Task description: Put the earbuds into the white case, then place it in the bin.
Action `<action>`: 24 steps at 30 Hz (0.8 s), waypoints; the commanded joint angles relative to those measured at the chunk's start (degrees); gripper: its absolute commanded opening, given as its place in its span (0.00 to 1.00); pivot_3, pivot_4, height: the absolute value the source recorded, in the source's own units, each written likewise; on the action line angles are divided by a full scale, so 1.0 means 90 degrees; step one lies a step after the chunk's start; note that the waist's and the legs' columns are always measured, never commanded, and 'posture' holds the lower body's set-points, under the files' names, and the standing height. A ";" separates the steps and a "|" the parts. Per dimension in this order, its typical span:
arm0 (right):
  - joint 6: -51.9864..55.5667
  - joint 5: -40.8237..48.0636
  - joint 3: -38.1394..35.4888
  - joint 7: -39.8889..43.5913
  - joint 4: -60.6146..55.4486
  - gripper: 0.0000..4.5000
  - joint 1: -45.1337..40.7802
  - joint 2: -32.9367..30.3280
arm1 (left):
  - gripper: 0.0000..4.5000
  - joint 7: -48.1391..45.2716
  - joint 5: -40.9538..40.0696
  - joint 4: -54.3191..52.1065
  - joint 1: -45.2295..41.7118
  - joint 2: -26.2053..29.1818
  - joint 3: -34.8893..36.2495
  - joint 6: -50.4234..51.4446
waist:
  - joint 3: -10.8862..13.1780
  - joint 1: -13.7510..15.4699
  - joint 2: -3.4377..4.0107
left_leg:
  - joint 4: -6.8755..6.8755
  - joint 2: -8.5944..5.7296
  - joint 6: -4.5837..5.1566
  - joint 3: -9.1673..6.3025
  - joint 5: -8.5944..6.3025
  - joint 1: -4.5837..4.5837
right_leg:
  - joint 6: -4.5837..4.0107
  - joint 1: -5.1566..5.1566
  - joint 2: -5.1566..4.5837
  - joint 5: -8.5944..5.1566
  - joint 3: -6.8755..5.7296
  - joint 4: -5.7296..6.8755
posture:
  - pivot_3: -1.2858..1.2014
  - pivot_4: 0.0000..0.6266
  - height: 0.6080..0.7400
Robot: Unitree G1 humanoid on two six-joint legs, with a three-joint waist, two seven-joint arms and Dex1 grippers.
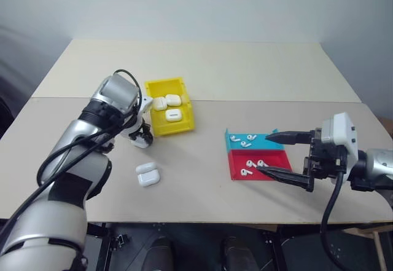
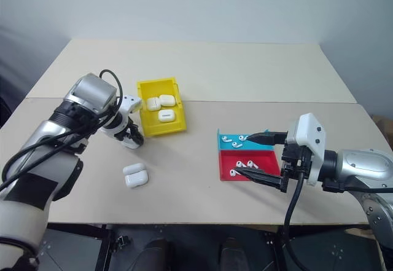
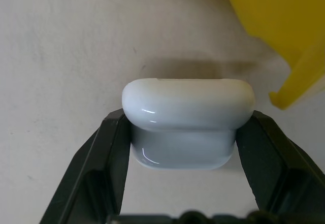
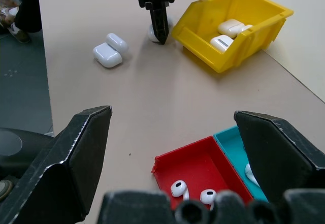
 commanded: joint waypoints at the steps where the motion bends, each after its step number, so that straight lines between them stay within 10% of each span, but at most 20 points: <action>1: -0.0133 0.0033 -0.0217 0.0019 -0.0116 1.00 0.0000 -0.0017 | 0.62 -0.0055 -0.0113 -0.1690 0.0507 0.0618 0.0884 -0.0602 | 0.0000 -0.0025 0.0000 | 0.0000 0.0001 0.0000 0.0001 0.0000 0.0000 | 0.0000 -0.0002 0.0000 0.0000 0.0002 0.0011 | 0.52 0.24 1.00; 12: -0.0225 0.0047 -0.0231 0.0026 -0.0002 1.00 -0.0167 0.0027 | 0.62 -0.1288 -0.2082 -0.4736 0.3300 0.0834 0.5021 -0.3875 | -0.0001 0.0068 0.0000 | 0.0018 0.0007 0.0000 0.0002 0.0000 0.0013 | 0.0000 0.0019 -0.0002 0.0000 -0.0005 0.0005 | 0.52 0.24 1.00; 24: -0.0319 -0.0015 -0.0192 0.0167 0.0090 1.00 -0.0315 -0.0032 | 0.62 -0.3970 -0.3667 -0.4746 0.3555 -0.0191 0.5459 -0.6317 | -0.0002 0.0023 0.0002 | 0.0021 0.0006 0.0005 0.0002 -0.0003 0.0014 | 0.0001 0.0025 -0.0001 0.0001 -0.0005 -0.0003 | 0.52 0.24 1.00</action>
